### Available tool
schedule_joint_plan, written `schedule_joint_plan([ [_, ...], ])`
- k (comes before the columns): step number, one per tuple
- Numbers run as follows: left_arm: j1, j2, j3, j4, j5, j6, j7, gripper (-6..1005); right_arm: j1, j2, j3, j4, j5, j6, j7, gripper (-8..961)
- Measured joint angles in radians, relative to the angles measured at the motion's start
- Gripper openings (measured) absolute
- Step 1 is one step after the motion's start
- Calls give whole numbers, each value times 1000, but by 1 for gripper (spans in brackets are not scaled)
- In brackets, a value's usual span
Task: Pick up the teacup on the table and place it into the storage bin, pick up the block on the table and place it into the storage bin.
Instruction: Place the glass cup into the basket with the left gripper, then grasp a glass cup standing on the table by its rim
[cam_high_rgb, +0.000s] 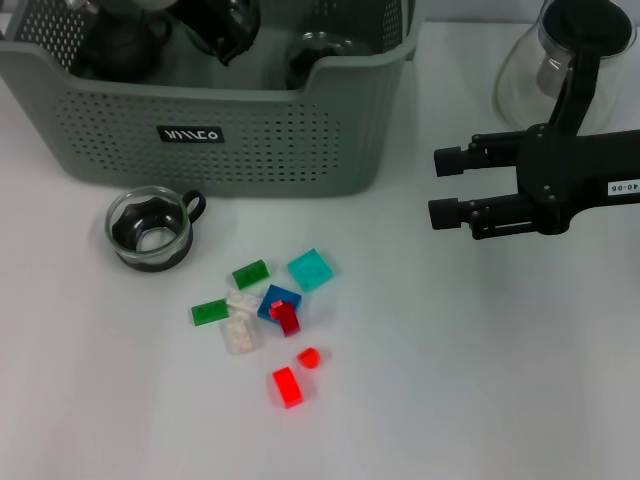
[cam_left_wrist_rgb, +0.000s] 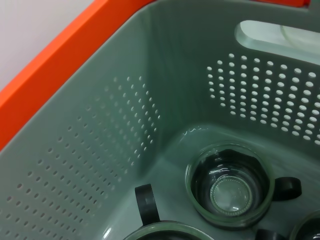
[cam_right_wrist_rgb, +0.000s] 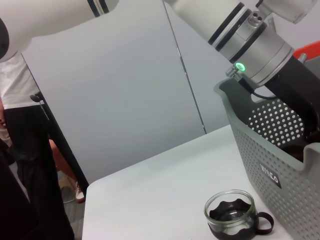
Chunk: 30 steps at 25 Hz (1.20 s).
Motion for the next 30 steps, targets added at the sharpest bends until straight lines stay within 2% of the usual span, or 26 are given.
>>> schedule_joint_plan([
  [15,7,-9,35,8,3,-9,0,192,0,0,0,8,0,0,-3,779],
  [21,22,0,29,35,24,-21,-24,399,0,0,0,9,0,0,-3,778],
  [24,55,3,23,123,48,-9,-64,545,0,-1,1,9,0,1,-4,778],
  [26,94,6,-11,228,44,39,-82,643,1,-1,1,9,0,2,-6,778],
  [30,147,2,-115,418,-30,202,-67,702,2,-2,5,9,0,3,-7,779],
])
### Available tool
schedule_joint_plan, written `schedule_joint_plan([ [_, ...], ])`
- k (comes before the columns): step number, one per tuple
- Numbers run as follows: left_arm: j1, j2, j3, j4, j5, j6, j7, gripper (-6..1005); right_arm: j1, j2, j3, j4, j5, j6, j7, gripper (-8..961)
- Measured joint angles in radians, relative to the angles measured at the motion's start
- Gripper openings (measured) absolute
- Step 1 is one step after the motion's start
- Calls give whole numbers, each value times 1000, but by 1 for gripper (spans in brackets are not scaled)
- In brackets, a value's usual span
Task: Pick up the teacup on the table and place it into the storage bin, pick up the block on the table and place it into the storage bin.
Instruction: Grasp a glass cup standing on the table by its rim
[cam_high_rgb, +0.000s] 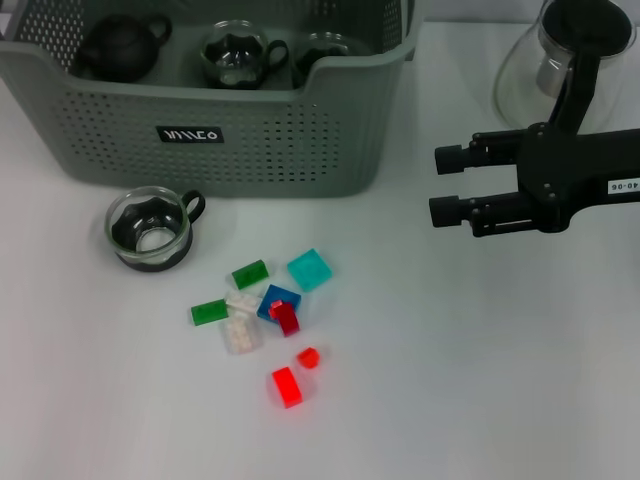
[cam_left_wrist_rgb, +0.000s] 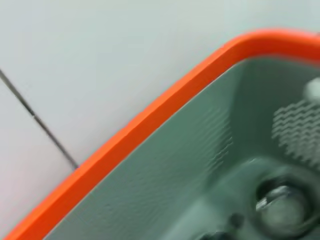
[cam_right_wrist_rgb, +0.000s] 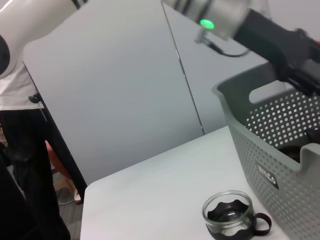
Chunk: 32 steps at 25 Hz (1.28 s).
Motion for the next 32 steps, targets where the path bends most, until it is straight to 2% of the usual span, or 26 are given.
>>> schedule_joint_plan([
  [4,60,0,-77,162,-179,201,41,716,1,0,6,0,0,0,0,779],
  [5,81,4,-99,206,-263,281,57,716,1,0,7,0,0,0,0,779],
  [9,129,17,-150,281,-469,515,135,714,1,-1,8,0,0,0,-1,778],
  [12,155,22,-158,293,-540,668,214,713,1,-1,9,0,0,0,-1,778],
  [15,195,12,-135,332,-544,747,262,713,0,-1,9,1,0,0,-1,778],
  [18,261,-2,-61,418,-540,758,276,712,-1,1,11,1,0,1,0,778],
  [19,307,-15,-14,477,-533,758,300,711,-2,2,12,1,0,1,1,778],
  [20,317,-19,-5,490,-527,757,306,711,-2,3,14,2,0,1,2,778],
  [22,356,-39,29,540,-488,753,339,710,-2,5,18,5,0,1,4,779],
  [24,389,-70,63,580,-409,741,375,710,1,6,21,13,0,1,4,779],
  [27,409,-110,93,568,-273,692,421,709,8,6,23,27,0,1,3,779],
  [29,412,-126,118,537,-196,645,437,710,9,7,23,31,0,1,2,780],
  [32,417,-134,184,462,-108,562,443,711,11,8,23,31,0,2,4,780],
])
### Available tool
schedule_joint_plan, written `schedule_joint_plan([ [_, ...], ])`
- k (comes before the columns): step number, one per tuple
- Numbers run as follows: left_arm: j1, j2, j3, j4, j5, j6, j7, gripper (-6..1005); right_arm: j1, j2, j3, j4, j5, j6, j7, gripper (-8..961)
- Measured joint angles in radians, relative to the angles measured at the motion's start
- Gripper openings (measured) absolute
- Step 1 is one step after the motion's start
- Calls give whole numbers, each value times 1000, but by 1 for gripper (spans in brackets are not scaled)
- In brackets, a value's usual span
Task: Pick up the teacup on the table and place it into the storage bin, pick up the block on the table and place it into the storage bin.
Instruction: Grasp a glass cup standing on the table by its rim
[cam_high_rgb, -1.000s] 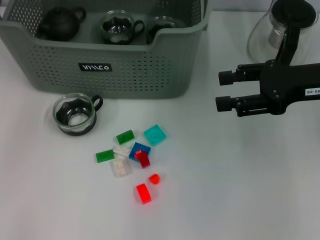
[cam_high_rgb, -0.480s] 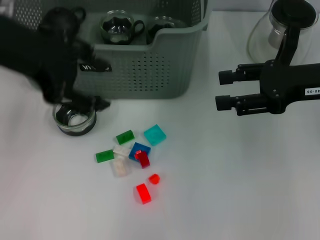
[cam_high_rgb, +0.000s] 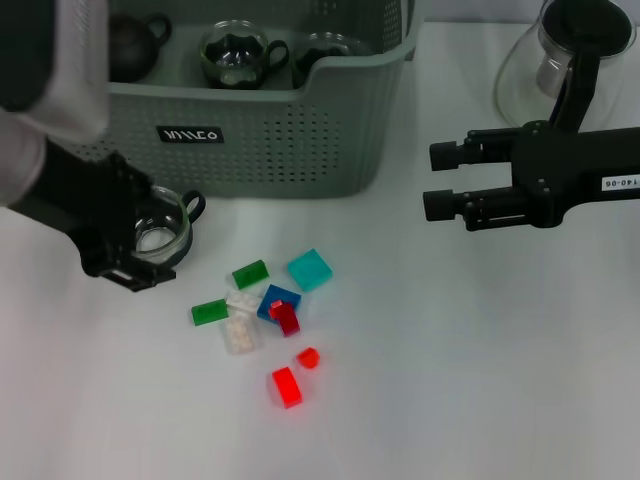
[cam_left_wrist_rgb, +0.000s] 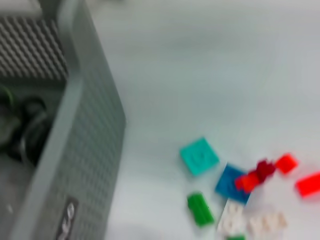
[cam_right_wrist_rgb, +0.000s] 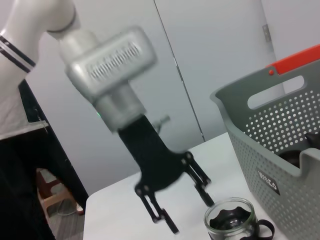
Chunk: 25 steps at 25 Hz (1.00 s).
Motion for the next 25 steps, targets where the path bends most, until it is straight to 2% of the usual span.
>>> schedule_joint_plan([
  [3,1,0,48,-63,53,-75,-1,712,1,0,0,0,0,1,3,779],
  [12,-23,-1,109,-195,182,-220,-24,714,1,0,0,22,0,4,0,777],
  [18,-52,1,124,-246,213,-241,-45,716,-2,0,0,22,0,11,3,776],
  [25,-56,1,139,-256,217,-248,-46,714,1,0,0,22,0,17,4,775],
])
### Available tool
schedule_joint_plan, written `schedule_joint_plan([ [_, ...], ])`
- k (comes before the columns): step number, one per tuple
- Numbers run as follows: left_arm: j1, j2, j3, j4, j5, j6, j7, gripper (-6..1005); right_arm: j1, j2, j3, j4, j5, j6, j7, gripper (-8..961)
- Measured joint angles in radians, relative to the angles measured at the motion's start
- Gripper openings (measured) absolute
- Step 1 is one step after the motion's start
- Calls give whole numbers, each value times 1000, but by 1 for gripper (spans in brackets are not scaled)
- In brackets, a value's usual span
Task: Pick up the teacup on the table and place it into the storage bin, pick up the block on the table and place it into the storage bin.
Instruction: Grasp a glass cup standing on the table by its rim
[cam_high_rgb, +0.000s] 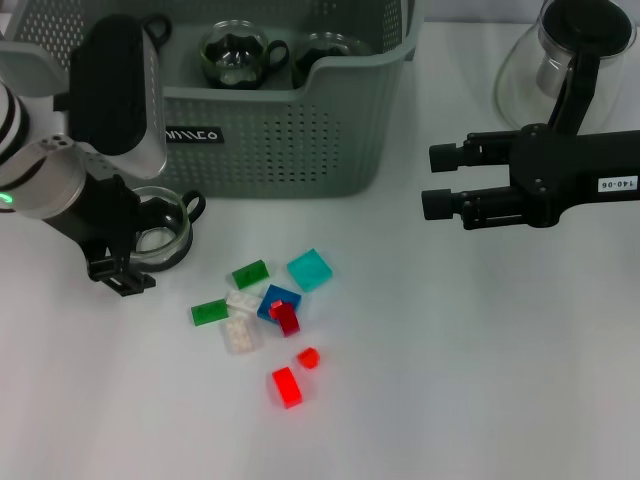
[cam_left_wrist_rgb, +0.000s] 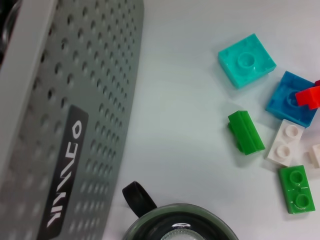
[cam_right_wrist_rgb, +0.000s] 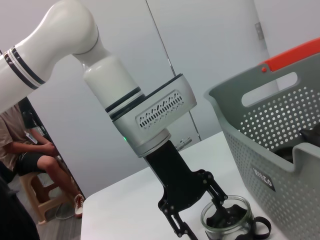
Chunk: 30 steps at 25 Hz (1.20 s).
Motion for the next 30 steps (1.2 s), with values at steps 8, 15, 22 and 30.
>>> schedule_joint_plan([
  [8,-11,-2,14,-48,1,-14,-1,713,0,0,0,0,0,3,0,776],
  [15,-14,-2,29,-71,1,-16,-2,711,0,0,0,0,0,4,1,776],
  [22,-15,-2,32,-73,1,-17,-9,709,0,0,0,0,0,5,1,775],
  [30,-15,1,45,-75,1,-18,-24,651,0,-1,0,0,2,5,1,775],
])
